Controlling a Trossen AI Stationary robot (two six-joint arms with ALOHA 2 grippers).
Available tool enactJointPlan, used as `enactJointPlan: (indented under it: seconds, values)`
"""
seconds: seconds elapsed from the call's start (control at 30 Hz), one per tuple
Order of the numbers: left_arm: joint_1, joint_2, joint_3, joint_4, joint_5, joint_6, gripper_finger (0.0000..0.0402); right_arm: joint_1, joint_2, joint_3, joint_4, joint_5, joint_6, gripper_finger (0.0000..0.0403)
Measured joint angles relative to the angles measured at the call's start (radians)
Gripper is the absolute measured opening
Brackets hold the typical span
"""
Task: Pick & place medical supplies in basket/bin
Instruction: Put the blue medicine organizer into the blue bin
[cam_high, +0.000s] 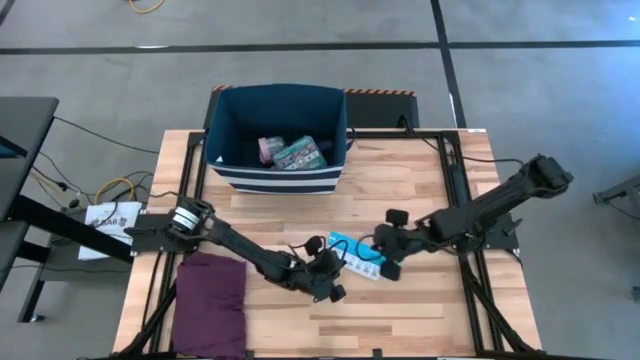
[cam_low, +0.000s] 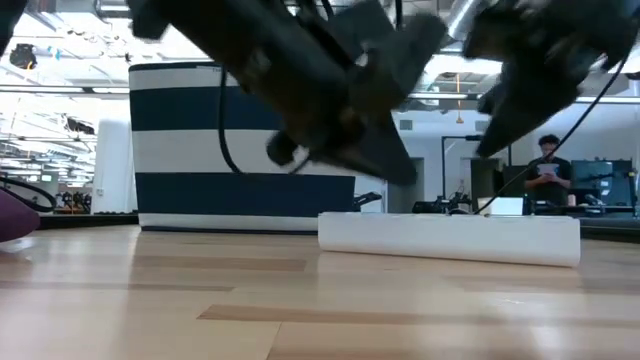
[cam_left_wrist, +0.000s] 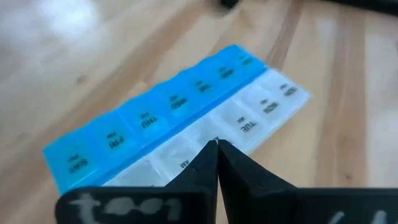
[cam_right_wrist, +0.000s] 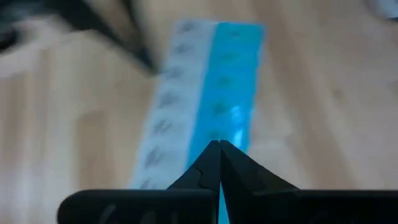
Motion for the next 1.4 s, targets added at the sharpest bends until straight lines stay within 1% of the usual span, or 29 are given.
enactJointPlan:
  seconds: [0.07,0.13,0.27,0.37,0.47,0.6,0.73,0.8,0.9,1.07,1.17,1.27,1.4]
  values:
    - [0.024,0.019,0.0,0.009,0.043,-0.031,0.0,0.025,-0.048,0.0,-0.042,-0.071,-0.008,0.0]
    - [0.041,0.029,0.0,0.013,0.083,-0.06,0.0,0.038,-0.081,0.0,-0.044,-0.137,-0.01,0.0]
    - [0.051,0.03,0.002,-0.001,0.114,-0.082,0.0,0.057,-0.119,0.001,-0.029,-0.18,-0.013,0.0]
    - [0.039,0.029,0.003,-0.027,0.118,-0.082,0.0,0.054,-0.113,0.0,-0.032,-0.187,-0.063,0.0]
    - [0.021,0.026,0.005,-0.074,0.135,-0.073,0.0,0.042,-0.079,0.0,-0.034,-0.194,-0.09,0.0]
    - [0.001,0.016,0.013,-0.144,0.127,-0.07,0.0,0.015,-0.01,0.0,-0.031,-0.247,-0.118,0.0008]
    - [-0.025,-0.014,0.049,-0.255,0.084,-0.021,0.0,0.006,0.066,0.001,-0.007,-0.254,-0.236,0.0041]
    - [-0.038,-0.032,0.073,-0.275,0.052,-0.001,0.0,0.005,0.096,0.013,0.001,-0.26,-0.243,0.006]
    - [-0.055,-0.055,0.104,-0.257,-0.002,-0.003,0.0,0.005,0.115,0.071,0.019,-0.307,-0.24,0.0086]
    - [-0.078,-0.05,0.118,-0.252,-0.025,-0.089,0.0,0.008,0.118,0.135,0.017,-0.323,-0.239,0.0125]
    - [-0.096,-0.05,0.119,-0.254,-0.067,-0.135,0.0,0.007,0.123,0.142,0.011,-0.329,-0.21,0.015]
    - [-0.112,-0.05,0.114,-0.251,-0.078,-0.179,0.0,0.007,0.148,0.142,-0.012,-0.326,-0.153,0.0178]
    - [-0.131,-0.05,0.109,-0.259,-0.146,-0.197,0.0,0.007,0.19,0.142,-0.05,-0.317,-0.143,0.0215]
